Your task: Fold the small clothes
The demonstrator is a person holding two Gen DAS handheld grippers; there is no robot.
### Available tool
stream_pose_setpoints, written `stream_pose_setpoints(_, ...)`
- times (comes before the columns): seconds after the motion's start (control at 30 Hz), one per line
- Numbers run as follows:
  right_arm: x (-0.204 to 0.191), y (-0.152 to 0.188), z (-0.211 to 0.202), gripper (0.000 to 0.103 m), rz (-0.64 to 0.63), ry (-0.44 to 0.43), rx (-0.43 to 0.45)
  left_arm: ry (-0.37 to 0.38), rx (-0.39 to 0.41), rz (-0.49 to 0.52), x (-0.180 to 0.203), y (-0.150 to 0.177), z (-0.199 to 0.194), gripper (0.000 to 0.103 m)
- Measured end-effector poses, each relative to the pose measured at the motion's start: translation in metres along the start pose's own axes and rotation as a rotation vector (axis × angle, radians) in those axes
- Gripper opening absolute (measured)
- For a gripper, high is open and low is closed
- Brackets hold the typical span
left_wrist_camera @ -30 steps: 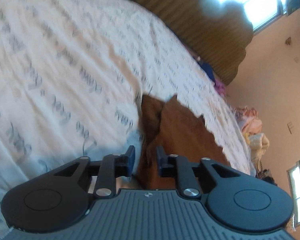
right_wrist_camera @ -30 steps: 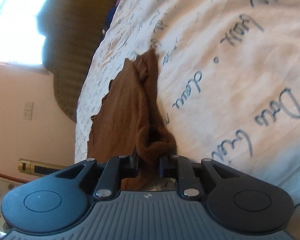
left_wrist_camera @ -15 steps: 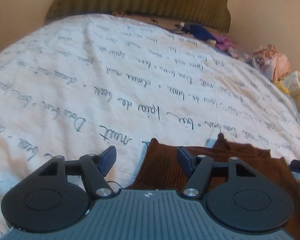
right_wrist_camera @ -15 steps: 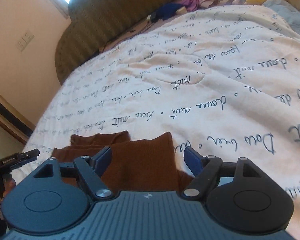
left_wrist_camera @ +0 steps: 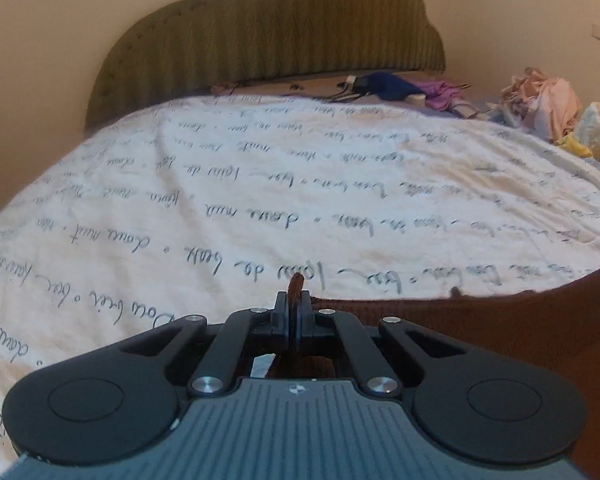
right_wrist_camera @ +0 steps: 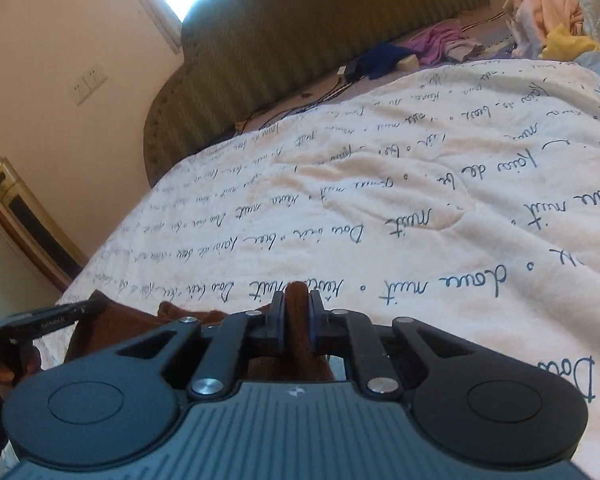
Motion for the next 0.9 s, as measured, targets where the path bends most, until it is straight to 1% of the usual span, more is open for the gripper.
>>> stream_pose_setpoints(0.07,0.01,0.003,0.015,0.01,0.023,0.034,-0.028,-0.041,-0.064,0.004,-0.004,0.013,0.019,0.004)
stream_pose_setpoints(0.13,0.016,0.015,0.039,0.01,0.027,0.074,-0.091,-0.07,-0.043,0.037,-0.002,0.018,0.018,0.004)
stream_pose_setpoints(0.17,0.016,0.022,0.046,0.01,0.03,0.079,-0.103,-0.074,-0.038,0.042,0.0,0.017,0.014,0.006)
stream_pose_setpoints(0.2,0.017,0.025,0.047,0.011,0.046,0.076,-0.088,-0.07,-0.028,0.046,0.001,0.015,0.009,0.009)
stream_pose_setpoints(0.23,0.017,0.024,0.045,0.016,0.062,0.076,-0.083,-0.073,-0.015,0.049,0.001,0.013,0.002,0.015)
stream_pose_setpoints(0.27,0.018,0.022,0.042,0.02,0.083,0.079,-0.092,-0.076,0.001,0.048,0.003,0.011,-0.007,0.015)
stream_pose_setpoints(0.3,0.02,0.019,0.036,0.031,0.108,0.088,-0.096,-0.07,0.021,0.042,0.006,0.008,-0.018,0.015)
stream_pose_setpoints(0.33,0.022,0.015,0.026,0.037,0.129,0.107,-0.082,-0.051,0.046,0.039,0.01,0.005,-0.03,0.015)
stream_pose_setpoints(0.37,0.021,0.01,0.013,0.037,0.141,0.129,-0.046,-0.031,0.074,0.038,0.014,0.003,-0.041,0.02)
stream_pose_setpoints(0.4,0.017,0.005,-0.003,0.038,0.14,0.14,-0.001,-0.021,0.099,0.037,0.02,0.001,-0.05,0.027)
stream_pose_setpoints(0.43,0.009,0.001,-0.018,0.04,0.133,0.137,0.041,-0.005,0.123,0.038,0.03,0.0,-0.055,0.049)
stream_pose_setpoints(0.47,-0.001,0.001,-0.03,0.043,0.124,0.114,0.073,0.009,0.136,0.042,0.039,0.0,-0.056,0.077)
stream_pose_setpoints(0.5,-0.013,0.003,-0.038,0.057,0.106,0.079,0.089,0.015,0.144,0.056,0.049,0.002,-0.052,0.088)
stream_pose_setpoints(0.53,-0.026,0.007,-0.04,0.065,0.075,0.056,0.087,0.005,0.149,0.073,0.058,0.005,-0.046,0.094)
stream_pose_setpoints(0.57,-0.04,0.012,-0.036,0.065,0.031,0.066,0.082,-0.013,0.138,0.087,0.064,0.009,-0.037,0.091)
stream_pose_setpoints(0.6,-0.051,0.018,-0.029,0.065,-0.026,0.101,0.083,-0.026,0.102,0.095,0.067,0.013,-0.024,0.089)
stream_pose_setpoints(0.67,-0.057,0.03,-0.008,0.065,-0.12,0.189,0.065,-0.045,-0.007,0.088,0.064,0.025,0.003,0.083)
stream_pose_setpoints(0.7,-0.052,0.035,0.005,0.065,-0.126,0.232,0.038,-0.056,-0.044,0.081,0.058,0.033,0.014,0.084)
stream_pose_setpoints(0.73,-0.042,0.043,0.018,0.064,-0.121,0.27,0.0,-0.057,-0.029,0.074,0.051,0.038,0.018,0.095)
stream_pose_setpoints(0.77,-0.033,0.051,0.027,0.064,-0.122,0.279,-0.016,-0.07,-0.019,0.048,0.046,0.039,0.019,0.103)
stream_pose_setpoints(0.8,-0.028,0.058,0.025,0.064,-0.148,0.238,0.061,-0.061,-0.027,0.015,0.041,0.038,0.021,0.103)
stream_pose_setpoints(0.87,-0.024,0.059,0.024,0.064,-0.125,0.219,0.065,-0.036,-0.04,-0.034,0.033,0.036,0.028,0.103)
stream_pose_setpoints(0.9,-0.024,0.058,0.026,0.064,-0.126,0.221,0.067,-0.042,-0.04,-0.039,0.033,0.035,0.029,0.103)
Point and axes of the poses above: each gripper's, at about its wrist camera, not at the fingertips, and z roughly the way its jaws point, x to its right, y to its underside, the point moved 5 cm from there along z, roughly the way its jaws point, and after that the axes turned 13 degrees about y, right-handed, at the moved point
